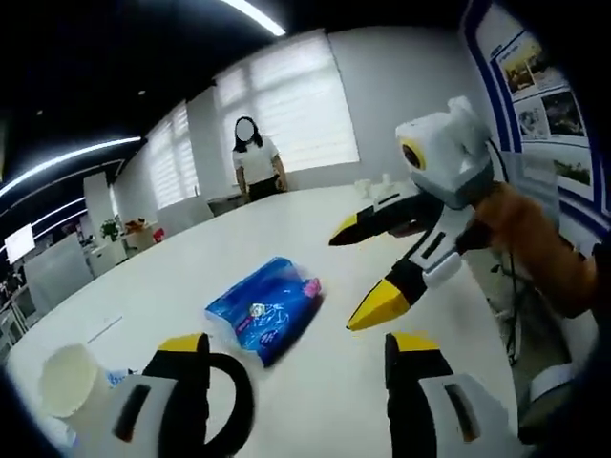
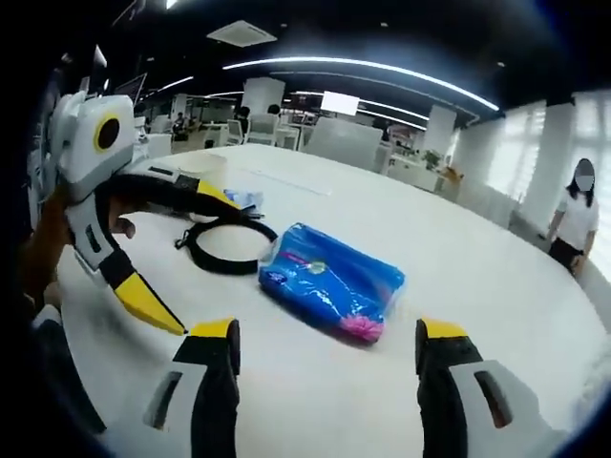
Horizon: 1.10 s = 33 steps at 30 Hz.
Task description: Arrange the tabletop items into an orderly group along one side of the table until the central work area is clear of visible clutter.
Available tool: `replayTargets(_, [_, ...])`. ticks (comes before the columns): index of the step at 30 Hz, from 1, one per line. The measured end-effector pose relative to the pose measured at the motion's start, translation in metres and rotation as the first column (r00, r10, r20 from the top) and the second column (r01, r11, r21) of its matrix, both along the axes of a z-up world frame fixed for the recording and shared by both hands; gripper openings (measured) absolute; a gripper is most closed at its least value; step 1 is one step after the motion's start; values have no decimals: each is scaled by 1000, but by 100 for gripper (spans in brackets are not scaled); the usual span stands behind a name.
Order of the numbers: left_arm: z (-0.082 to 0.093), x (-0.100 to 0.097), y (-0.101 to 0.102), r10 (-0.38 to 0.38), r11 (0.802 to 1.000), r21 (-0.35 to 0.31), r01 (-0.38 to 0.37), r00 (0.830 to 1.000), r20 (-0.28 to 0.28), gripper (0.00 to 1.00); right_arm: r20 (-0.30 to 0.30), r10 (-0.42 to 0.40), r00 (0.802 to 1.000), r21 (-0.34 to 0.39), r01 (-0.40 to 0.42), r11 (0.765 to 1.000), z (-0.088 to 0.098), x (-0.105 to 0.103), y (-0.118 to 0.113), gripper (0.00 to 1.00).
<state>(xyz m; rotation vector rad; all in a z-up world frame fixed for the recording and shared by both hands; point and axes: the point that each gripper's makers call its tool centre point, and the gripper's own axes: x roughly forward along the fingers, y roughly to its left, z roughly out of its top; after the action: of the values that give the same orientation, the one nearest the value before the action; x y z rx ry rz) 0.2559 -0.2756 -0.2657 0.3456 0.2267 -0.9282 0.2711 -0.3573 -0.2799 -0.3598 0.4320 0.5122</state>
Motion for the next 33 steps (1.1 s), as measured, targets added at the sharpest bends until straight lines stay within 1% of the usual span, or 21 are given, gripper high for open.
replayTargets(2, [-1, -1, -1, -5, 1000, -10, 5, 1000, -19, 80, -6, -3, 1000, 5, 3, 1000, 0, -1, 0, 79])
replayTargets(4, [-2, -3, -1, 2, 1000, -16, -2, 999, -34, 90, -14, -9, 1000, 8, 9, 1000, -1, -1, 0, 88])
replayTargets(5, [-3, -5, -3, -6, 1000, -20, 5, 999, -45, 94, -16, -16, 1000, 13, 16, 1000, -1, -1, -1, 92])
replayTargets(7, [-5, -9, -5, -13, 1000, -20, 12, 998, -55, 99, -15, -20, 1000, 15, 20, 1000, -1, -2, -2, 96])
replayTargets(8, [-5, -10, -7, -19, 1000, -19, 18, 999, -51, 100, -19, -23, 1000, 11, 24, 1000, -2, -2, -3, 97])
replayTargets(9, [-5, -11, -7, -22, 1000, -15, 22, 998, -51, 100, -21, -27, 999, 9, 27, 1000, -2, -2, -4, 99])
replayTargets(12, [-5, -13, -9, -42, 999, -22, 41, 997, -58, 100, -28, -33, 999, 9, 33, 999, -4, -2, -7, 100])
replayTargets(17, [-4, -14, -9, -38, 999, -7, 38, 998, -47, 100, -39, -30, 999, 3, 30, 1000, -5, -3, -8, 100])
replayTargets(18, [-3, -15, -9, -43, 999, -10, 42, 998, -48, 100, -38, -31, 999, 5, 31, 1000, -5, -3, -8, 100])
replayTargets(20, [-1, -17, -10, -53, 998, -36, 51, 996, -72, 100, -35, -37, 999, 9, 37, 999, -3, -3, -8, 100])
replayTargets(27, [7, -16, -5, -50, 997, -62, 46, 997, -65, 100, -34, -41, 999, 16, 41, 999, -3, -6, -6, 100])
replayTargets(33, [8, -15, 2, -41, 998, -60, 37, 997, -67, 100, -37, -40, 998, 16, 41, 999, -4, -8, -4, 100])
